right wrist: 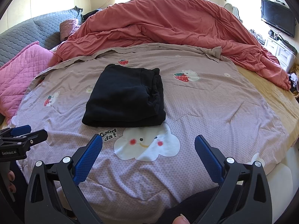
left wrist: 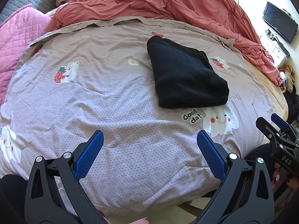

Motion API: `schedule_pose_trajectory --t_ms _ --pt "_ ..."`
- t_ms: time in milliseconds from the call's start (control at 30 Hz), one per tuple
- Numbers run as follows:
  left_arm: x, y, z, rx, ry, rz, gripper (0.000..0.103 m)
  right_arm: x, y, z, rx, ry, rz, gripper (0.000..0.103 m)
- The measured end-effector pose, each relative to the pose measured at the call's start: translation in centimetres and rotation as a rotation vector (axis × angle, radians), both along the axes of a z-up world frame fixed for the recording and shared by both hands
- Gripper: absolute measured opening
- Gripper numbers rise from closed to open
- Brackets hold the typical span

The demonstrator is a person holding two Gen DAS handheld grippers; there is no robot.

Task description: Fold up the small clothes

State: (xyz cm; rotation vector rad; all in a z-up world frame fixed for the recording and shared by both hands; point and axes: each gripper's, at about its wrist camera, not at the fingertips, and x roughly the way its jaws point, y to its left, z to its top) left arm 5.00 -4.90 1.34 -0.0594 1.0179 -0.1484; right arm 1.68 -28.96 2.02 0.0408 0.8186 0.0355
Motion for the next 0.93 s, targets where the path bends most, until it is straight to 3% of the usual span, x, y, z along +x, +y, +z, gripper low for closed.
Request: schedule_pose_trajectory --t_ms 367,533,633,733,767,833,933 --pt "0.3 0.0 -0.3 -0.005 0.027 -0.002 0.094 -0.2 -0.8 0.4 0.025 -0.005 -0.038 0.098" --pt "1.3 2.9 0.1 -0.016 0.028 0.059 0.094 -0.7 -4.8 1.7 0.101 -0.04 -0.161 0.098" --pt "2.7 7.4 1.0 -0.045 0.016 0.151 0.094 -1.6 -9.6 2.6 0.087 -0.084 -0.287 0.098" --pt "4.6 13.8 1.2 -0.031 0.045 0.297 0.094 -3.3 -17.6 2.0 0.119 -0.087 -0.497 0.098" --pt "5.2 16.5 0.9 -0.014 0.055 0.365 0.094 -4.3 -20.5 1.5 0.127 -0.086 -0.585 0.098" --pt "6.1 21.2 0.3 0.021 0.091 0.464 0.094 -7.1 -26.7 0.1 0.047 -0.087 -0.805 0.098" --pt "7.0 28.7 -0.6 0.119 0.121 0.618 0.094 -11.8 -35.3 -3.5 0.035 -0.01 -1.093 0.098"
